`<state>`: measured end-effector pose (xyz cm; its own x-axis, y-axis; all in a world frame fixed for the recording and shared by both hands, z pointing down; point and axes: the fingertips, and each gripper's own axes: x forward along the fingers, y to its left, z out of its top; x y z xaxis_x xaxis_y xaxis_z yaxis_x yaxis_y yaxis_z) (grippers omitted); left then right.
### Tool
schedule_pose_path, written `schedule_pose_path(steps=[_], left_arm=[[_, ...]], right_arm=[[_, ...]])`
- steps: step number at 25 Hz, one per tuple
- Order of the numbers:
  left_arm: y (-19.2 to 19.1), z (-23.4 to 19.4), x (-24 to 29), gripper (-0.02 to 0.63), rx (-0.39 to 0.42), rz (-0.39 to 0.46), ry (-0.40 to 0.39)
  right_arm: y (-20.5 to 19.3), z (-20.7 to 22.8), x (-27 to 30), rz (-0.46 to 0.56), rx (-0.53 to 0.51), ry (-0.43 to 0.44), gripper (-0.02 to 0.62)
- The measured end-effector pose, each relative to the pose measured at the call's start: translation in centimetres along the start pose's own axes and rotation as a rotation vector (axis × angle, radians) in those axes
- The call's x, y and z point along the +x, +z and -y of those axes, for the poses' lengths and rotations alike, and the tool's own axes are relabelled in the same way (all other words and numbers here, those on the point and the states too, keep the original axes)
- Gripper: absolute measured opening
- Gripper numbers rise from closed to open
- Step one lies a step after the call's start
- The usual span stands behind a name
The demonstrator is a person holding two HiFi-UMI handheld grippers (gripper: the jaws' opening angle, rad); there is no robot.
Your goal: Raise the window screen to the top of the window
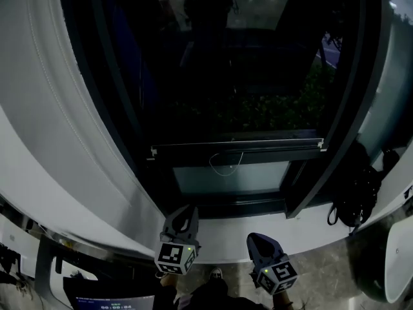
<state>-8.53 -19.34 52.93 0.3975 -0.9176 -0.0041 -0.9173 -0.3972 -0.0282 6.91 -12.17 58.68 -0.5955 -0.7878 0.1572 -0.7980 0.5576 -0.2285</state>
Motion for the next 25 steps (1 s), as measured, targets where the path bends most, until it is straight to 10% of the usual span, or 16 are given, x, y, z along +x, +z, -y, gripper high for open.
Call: schedule_pose_path(steps=[9,16,25], left_arm=[[2.9,-7.5,8.0,0.003,0.235,0.024,-0.016],[3.1,-9.0,11.9,0.036,0.656,-0.126,-0.123],[1.6,-9.1,14.6,0.042,0.835,-0.324,-0.236]], right_arm=[[7.0,3.7,9.1,0.066,-0.198,0.016,0.025],[12.3,5.7,13.4,0.019,-0.427,0.058,0.026],[15.3,8.1,17.6,-0.171,-0.803,0.107,0.066]])
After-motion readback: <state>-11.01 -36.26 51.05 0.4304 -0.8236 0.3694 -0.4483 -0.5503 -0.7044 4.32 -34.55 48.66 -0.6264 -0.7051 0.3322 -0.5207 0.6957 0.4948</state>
